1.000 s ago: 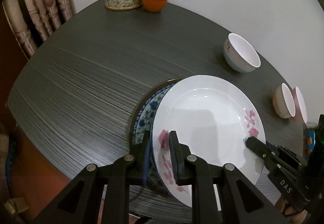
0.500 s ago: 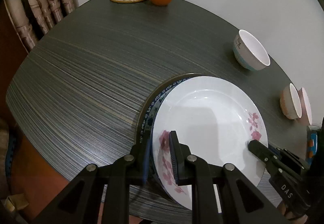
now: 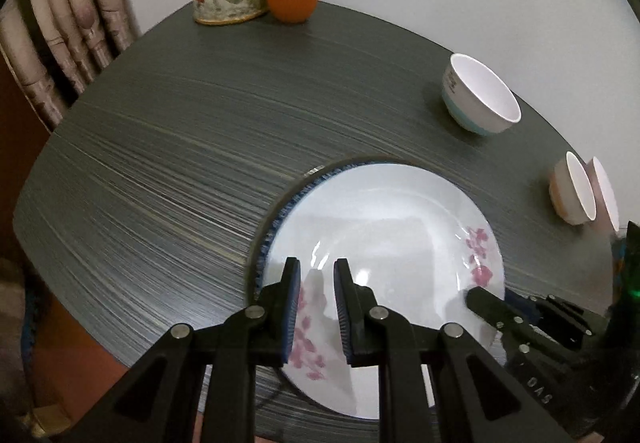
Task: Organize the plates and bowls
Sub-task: 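Lower the held plate onto the blue-and-white plates, open both grippers, then move both grippers to the rim of the large pink bowl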
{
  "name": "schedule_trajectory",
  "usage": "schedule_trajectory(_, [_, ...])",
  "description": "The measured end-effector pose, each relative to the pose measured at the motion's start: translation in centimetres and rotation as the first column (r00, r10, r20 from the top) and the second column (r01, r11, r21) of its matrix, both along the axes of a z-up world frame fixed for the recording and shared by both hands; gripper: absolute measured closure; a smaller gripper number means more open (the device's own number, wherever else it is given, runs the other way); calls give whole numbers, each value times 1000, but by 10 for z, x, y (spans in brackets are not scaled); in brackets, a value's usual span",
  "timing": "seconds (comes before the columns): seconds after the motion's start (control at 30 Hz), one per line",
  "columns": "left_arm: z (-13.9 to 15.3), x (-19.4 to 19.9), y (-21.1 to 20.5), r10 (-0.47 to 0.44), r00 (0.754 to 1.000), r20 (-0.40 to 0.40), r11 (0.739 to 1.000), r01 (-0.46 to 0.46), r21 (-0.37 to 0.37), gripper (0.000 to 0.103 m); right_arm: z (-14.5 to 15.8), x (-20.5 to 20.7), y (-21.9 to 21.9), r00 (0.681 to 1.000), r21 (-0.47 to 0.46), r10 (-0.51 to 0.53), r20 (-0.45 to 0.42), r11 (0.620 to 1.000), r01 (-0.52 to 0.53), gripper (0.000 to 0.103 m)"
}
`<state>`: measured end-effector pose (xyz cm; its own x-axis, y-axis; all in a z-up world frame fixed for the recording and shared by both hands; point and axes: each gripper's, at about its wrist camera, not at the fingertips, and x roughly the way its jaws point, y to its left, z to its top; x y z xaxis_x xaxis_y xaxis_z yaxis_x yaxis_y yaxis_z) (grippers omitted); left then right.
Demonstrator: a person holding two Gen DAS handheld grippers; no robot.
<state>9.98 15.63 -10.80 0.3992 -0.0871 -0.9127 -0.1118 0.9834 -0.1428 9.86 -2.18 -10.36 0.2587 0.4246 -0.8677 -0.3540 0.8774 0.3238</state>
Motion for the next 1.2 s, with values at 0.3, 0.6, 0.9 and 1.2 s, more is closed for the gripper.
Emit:
schedule_trajectory(0.3, [2, -2, -3, 10, 1000, 5, 1000, -10, 4, 85, -3, 1, -3, 1000, 21, 1, -30, 1000, 0, 86])
schedule_trajectory(0.6, [9, 1, -20, -10, 1000, -1, 1000, 10, 2, 82, 2, -2, -12, 999, 49, -16, -42, 999, 18, 79])
schedule_trajectory(0.9, [18, 3, -62, -60, 998, 20, 998, 59, 15, 80, 15, -3, -45, 996, 24, -89, -22, 996, 90, 79])
schedule_trajectory(1.2, [22, 8, -137, -186, 983, 13, 982, 186, 17, 73, 22, -4, -111, 975, -30, -219, -41, 976, 218, 71])
